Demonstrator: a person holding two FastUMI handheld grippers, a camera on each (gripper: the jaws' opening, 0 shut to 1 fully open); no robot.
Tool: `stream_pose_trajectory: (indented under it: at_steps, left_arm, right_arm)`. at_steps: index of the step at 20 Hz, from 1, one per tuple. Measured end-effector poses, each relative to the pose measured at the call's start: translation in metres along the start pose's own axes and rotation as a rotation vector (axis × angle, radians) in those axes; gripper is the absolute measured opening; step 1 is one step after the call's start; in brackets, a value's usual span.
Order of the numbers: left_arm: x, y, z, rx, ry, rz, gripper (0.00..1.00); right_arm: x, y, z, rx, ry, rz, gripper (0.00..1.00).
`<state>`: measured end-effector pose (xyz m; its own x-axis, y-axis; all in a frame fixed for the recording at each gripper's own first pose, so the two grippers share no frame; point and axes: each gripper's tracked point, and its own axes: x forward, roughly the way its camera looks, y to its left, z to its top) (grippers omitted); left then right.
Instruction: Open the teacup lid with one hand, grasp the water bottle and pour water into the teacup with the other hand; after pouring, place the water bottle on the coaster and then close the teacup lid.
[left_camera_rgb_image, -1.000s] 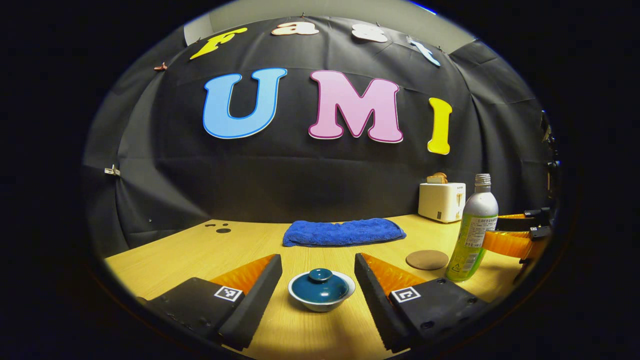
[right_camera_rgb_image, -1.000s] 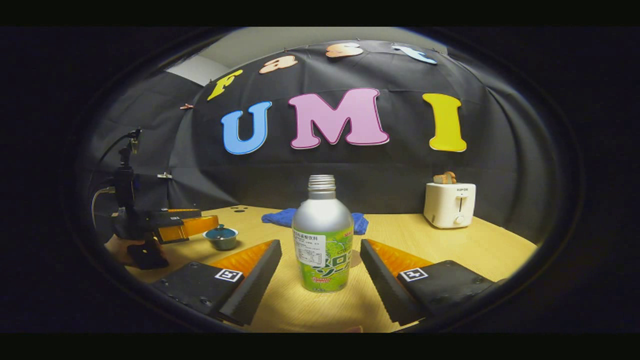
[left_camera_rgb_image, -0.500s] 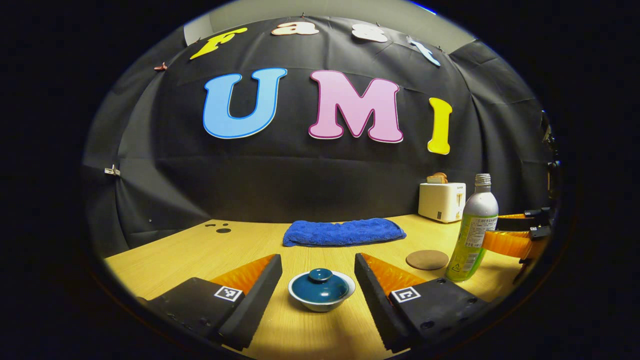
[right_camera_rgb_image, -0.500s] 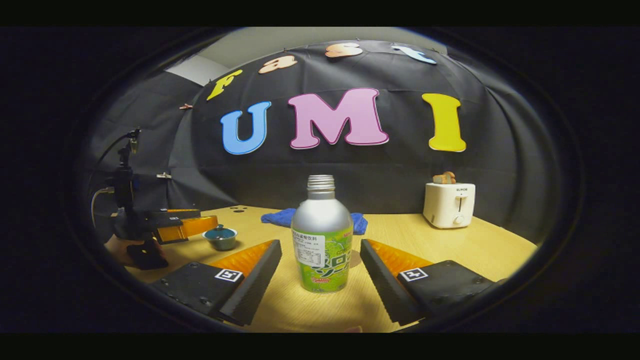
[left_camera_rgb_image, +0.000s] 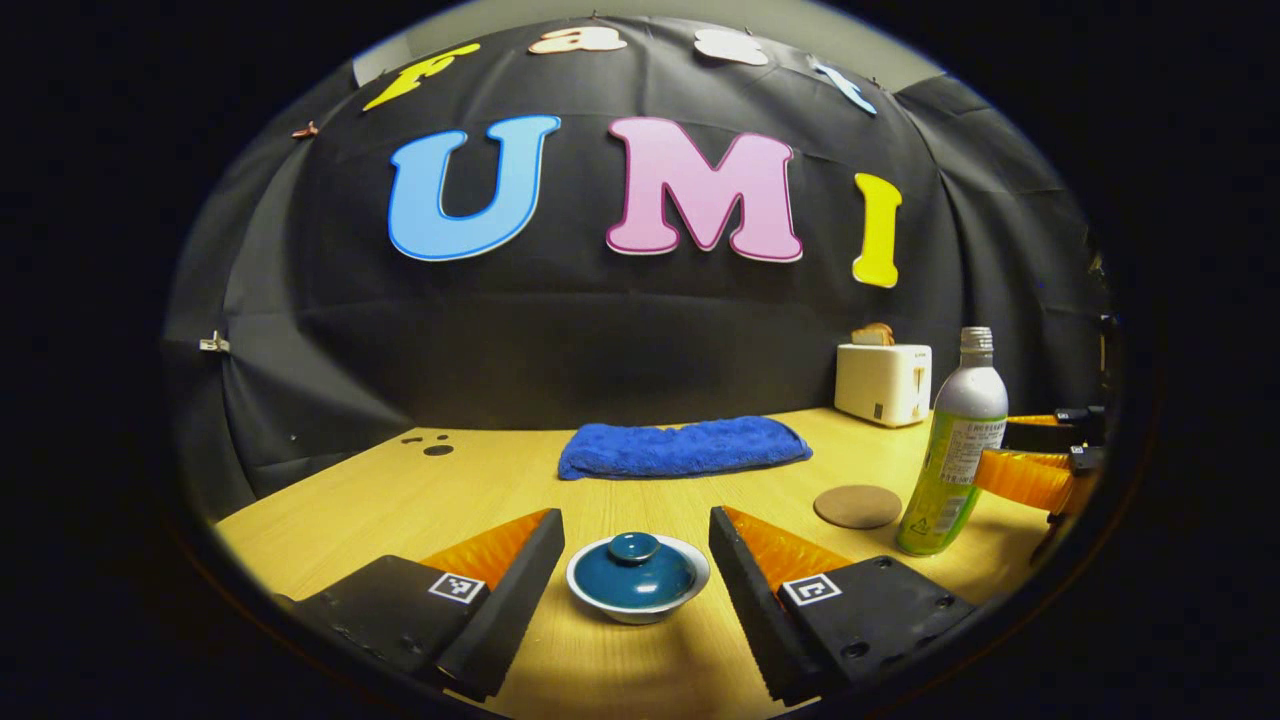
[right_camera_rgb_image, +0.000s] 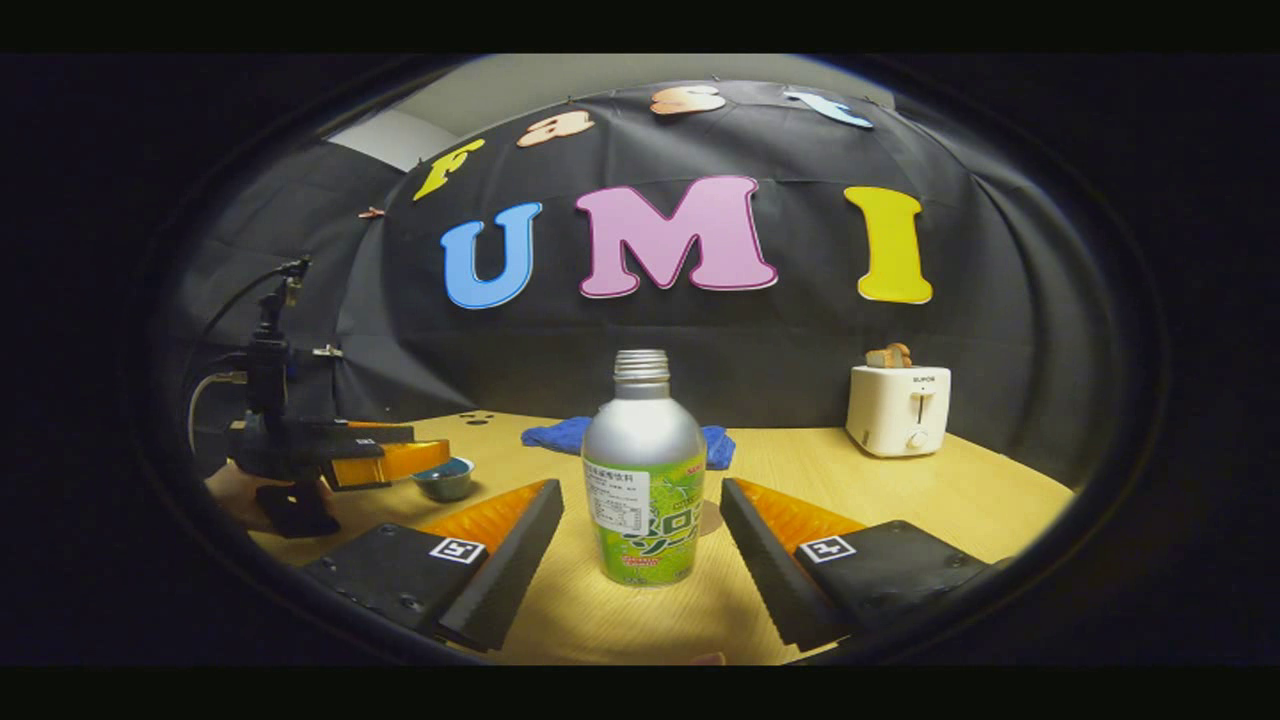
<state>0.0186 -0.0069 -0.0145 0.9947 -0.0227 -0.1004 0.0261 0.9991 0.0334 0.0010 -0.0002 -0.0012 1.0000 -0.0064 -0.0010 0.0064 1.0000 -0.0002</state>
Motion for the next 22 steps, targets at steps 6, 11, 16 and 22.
stream_pose_trajectory:
  at_steps: [6, 11, 16, 22]
  left_arm:
    - [0.008, 0.003, -0.004, 0.023, 0.028, 0.014, 0.80]
    - [0.019, 0.004, -0.014, 0.024, 0.113, 0.024, 0.59]
    - [0.020, 0.005, -0.018, 0.040, 0.132, 0.039, 0.47]
    - [0.017, 0.005, -0.012, 0.018, 0.093, 0.028, 0.32]
  right_arm:
    - [0.000, 0.000, 0.000, 0.000, 0.000, 0.000, 0.98]
    - [0.000, 0.000, 0.000, 0.000, 0.000, 0.000, 0.98]
    - [0.000, 0.000, 0.000, 0.000, 0.000, -0.001, 0.98]
    - [0.001, 0.000, 0.000, 0.001, 0.000, 0.000, 0.98]
